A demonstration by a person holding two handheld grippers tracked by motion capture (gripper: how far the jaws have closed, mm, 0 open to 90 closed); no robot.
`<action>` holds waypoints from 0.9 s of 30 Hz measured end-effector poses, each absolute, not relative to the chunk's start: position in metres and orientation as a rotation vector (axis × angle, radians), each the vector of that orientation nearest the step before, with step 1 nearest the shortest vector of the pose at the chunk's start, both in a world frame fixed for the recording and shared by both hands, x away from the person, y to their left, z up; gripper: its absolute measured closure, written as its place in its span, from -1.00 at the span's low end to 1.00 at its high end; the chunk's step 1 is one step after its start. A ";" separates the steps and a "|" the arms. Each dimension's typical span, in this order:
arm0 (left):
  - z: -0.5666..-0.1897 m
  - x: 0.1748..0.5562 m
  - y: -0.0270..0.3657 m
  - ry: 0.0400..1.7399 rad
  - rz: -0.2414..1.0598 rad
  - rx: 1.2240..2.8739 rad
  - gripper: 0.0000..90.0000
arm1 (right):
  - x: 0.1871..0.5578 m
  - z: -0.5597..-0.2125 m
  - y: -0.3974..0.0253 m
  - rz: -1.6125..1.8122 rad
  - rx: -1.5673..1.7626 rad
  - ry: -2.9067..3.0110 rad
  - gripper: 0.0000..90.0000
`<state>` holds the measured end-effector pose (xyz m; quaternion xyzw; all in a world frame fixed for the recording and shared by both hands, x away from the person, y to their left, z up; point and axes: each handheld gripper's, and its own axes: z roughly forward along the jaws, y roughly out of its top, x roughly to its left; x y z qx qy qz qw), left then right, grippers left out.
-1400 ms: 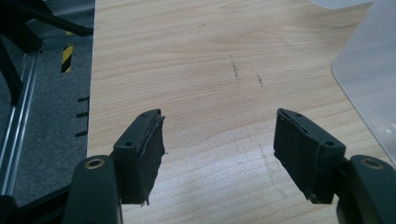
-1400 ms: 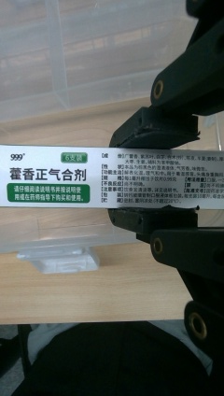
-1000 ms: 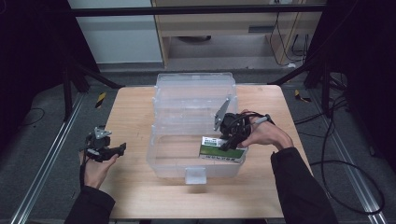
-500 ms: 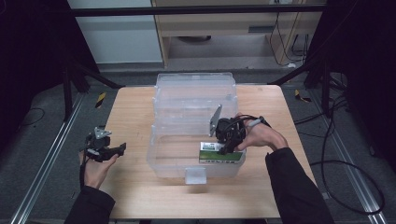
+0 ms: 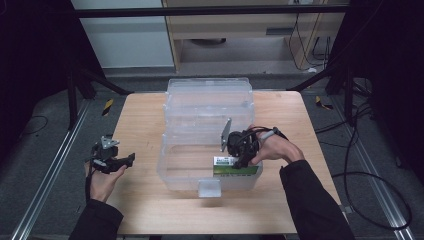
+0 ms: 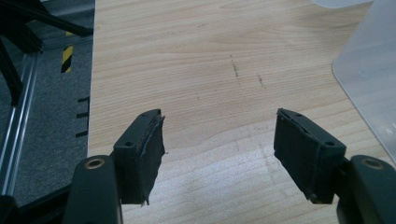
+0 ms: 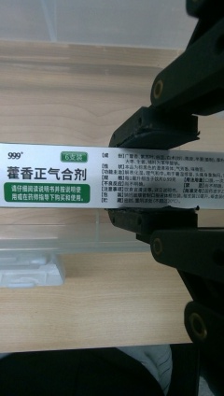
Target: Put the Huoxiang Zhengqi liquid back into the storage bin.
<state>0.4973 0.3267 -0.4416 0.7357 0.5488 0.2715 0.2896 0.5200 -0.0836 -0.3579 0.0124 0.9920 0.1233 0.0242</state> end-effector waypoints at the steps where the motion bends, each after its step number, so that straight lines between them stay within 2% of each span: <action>1: -0.442 0.497 0.327 1.464 0.723 1.964 -0.28 | 0.520 -0.360 -0.084 0.382 0.043 3.072 0.42; 27: -0.443 0.498 0.325 1.463 0.722 1.973 -0.28 | 0.518 -0.387 -0.081 0.346 0.037 3.080 0.41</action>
